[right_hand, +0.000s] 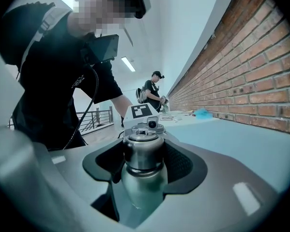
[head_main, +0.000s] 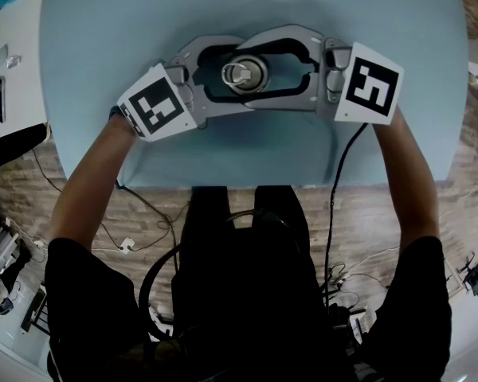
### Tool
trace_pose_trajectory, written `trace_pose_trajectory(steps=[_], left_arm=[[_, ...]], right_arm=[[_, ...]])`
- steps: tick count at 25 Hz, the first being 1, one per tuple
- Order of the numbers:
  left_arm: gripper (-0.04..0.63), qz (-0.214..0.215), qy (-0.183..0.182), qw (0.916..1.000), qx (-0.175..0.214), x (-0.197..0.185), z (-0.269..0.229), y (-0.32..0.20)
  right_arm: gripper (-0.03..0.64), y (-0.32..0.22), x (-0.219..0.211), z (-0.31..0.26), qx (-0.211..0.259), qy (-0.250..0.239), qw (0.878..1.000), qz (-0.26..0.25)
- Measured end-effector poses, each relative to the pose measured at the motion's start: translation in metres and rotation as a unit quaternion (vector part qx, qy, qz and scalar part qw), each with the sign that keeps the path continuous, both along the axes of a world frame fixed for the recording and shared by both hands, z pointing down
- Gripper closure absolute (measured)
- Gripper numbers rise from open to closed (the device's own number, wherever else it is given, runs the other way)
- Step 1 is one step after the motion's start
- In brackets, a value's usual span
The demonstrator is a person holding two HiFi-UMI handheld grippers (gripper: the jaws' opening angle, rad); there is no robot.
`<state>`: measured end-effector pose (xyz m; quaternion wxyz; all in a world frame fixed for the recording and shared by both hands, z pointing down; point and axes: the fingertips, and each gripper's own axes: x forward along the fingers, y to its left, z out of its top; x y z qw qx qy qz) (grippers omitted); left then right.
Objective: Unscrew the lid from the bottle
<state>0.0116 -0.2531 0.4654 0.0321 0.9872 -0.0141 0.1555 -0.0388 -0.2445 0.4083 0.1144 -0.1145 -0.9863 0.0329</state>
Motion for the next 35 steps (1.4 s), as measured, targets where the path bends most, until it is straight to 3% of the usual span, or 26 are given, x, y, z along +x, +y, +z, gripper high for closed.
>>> trace_pose_trajectory(steps=[8, 17, 23, 35], left_arm=[[0.225, -0.010, 0.012, 0.9999, 0.001, 0.001, 0.002, -0.004], [0.221, -0.047, 0.013, 0.9988, -0.002, 0.001, 0.004, -0.008], [0.178, -0.067, 0.015, 0.9977, -0.006, -0.002, 0.004, -0.009], [0.220, -0.138, 0.029, 0.9900, -0.005, -0.026, -0.013, -0.017]], right_arm=[[0.356, -0.004, -0.002, -0.016, -0.022, -0.032, 0.999, 0.026], [0.356, -0.008, -0.001, -0.019, -0.023, -0.043, 0.995, 0.088], [0.356, -0.016, 0.008, -0.024, -0.031, -0.050, 0.990, 0.125], [0.354, -0.021, 0.028, -0.028, -0.032, -0.055, 0.976, 0.209]])
